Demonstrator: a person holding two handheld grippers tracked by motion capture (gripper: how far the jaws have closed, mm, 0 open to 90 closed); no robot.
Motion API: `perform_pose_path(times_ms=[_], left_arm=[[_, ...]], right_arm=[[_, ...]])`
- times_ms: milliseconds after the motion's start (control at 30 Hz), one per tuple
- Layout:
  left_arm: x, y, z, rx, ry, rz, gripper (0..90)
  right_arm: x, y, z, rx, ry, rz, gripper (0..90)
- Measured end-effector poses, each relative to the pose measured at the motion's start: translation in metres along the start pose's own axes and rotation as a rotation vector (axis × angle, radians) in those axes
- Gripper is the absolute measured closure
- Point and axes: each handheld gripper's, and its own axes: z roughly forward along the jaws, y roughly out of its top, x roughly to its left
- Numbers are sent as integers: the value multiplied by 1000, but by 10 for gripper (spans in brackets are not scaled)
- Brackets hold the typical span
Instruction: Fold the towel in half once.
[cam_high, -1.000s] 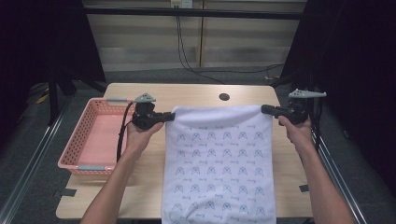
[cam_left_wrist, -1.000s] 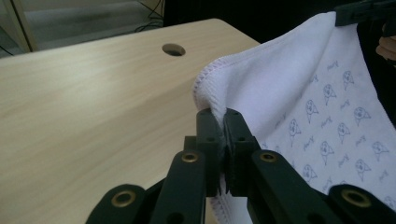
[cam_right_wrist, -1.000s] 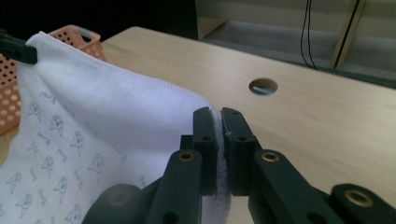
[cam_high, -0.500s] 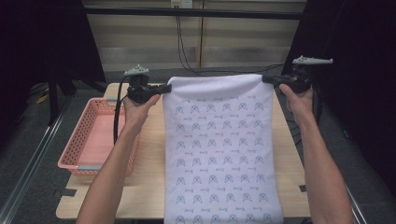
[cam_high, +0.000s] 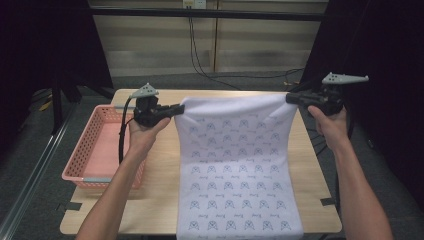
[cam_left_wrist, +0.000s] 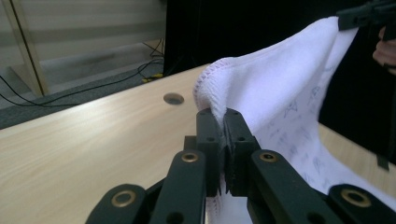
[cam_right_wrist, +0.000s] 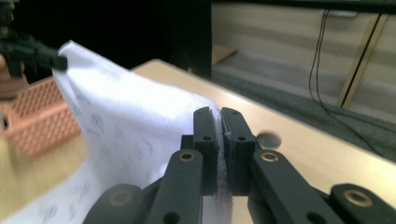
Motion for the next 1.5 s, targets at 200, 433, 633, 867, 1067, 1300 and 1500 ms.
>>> perform_pose_path(times_ms=[200, 433, 633, 867, 1067, 1300, 1500], left_arm=[[-32, -30, -24, 38, -54, 5, 869], [-62, -83, -42, 116, -110, -24, 869], [-81, -139, -49, 198, -139, -98, 869], [-89, -175, -31, 389, -170, -101, 868], [-90, -181, -18, 468, -141, -68, 867], [-84, -181, -9, 483, -140, -68, 869], [-74, -176, 1, 463, -98, -71, 872]], right_arm=[[35, -37, -30, 36, 41, -34, 859], [76, -90, -59, 132, 79, -21, 859], [104, -153, -67, 238, 114, 46, 859], [110, -207, -48, 436, 125, 98, 858], [112, -214, -33, 538, 93, 72, 858], [107, -214, -28, 545, 89, 99, 857], [95, -211, -18, 513, 65, 124, 859]])
